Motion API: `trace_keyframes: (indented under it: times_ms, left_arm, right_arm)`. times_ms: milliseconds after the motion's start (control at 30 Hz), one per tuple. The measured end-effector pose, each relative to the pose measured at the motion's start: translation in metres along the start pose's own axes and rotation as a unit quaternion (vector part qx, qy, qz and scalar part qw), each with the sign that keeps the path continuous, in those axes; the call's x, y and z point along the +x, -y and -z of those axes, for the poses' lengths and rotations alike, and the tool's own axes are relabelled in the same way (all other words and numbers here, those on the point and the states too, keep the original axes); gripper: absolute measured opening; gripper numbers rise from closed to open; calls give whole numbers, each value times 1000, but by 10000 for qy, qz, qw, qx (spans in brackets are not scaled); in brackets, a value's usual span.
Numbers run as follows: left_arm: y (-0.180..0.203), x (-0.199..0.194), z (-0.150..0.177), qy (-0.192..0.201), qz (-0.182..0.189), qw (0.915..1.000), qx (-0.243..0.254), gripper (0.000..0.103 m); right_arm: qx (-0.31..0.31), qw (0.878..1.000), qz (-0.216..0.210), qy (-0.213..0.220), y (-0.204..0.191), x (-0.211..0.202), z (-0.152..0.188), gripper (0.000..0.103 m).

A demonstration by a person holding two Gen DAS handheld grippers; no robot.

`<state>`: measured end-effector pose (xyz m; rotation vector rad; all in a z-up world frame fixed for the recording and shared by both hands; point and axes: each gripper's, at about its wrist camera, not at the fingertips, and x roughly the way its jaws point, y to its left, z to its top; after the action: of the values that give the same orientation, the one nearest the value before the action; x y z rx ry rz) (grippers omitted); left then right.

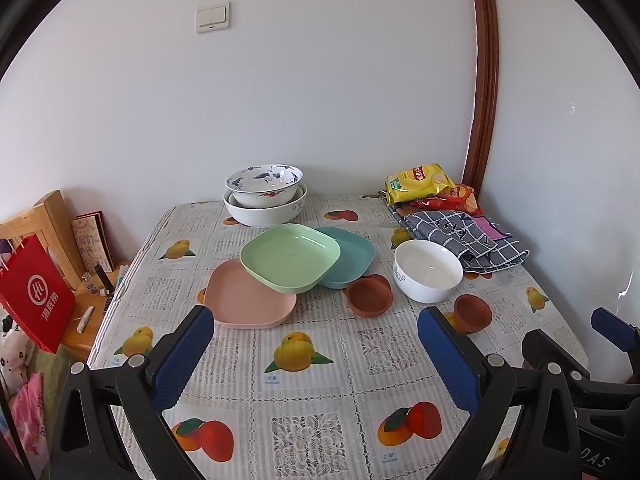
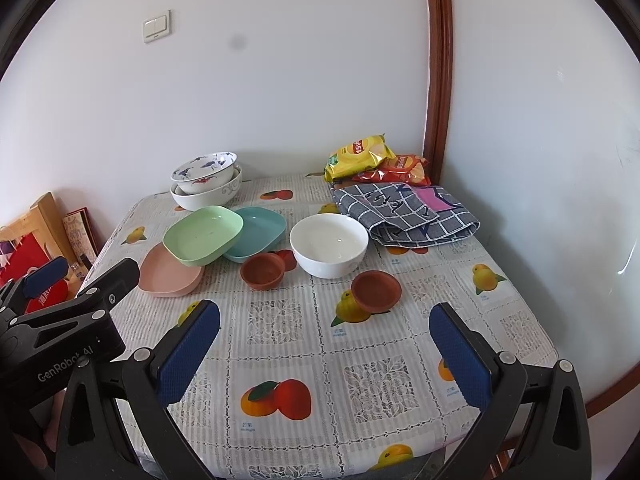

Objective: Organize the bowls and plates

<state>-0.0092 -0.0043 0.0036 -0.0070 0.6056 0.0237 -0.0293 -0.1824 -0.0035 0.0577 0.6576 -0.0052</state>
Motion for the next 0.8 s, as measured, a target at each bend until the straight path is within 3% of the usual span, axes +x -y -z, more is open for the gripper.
trace_keyframes:
  times_ms: [800]
  left_arm:
    - [-1,3,2,-13,33,10000,1,103]
  right_arm:
    - [34,10000,-10,27,-1,-3,1,103]
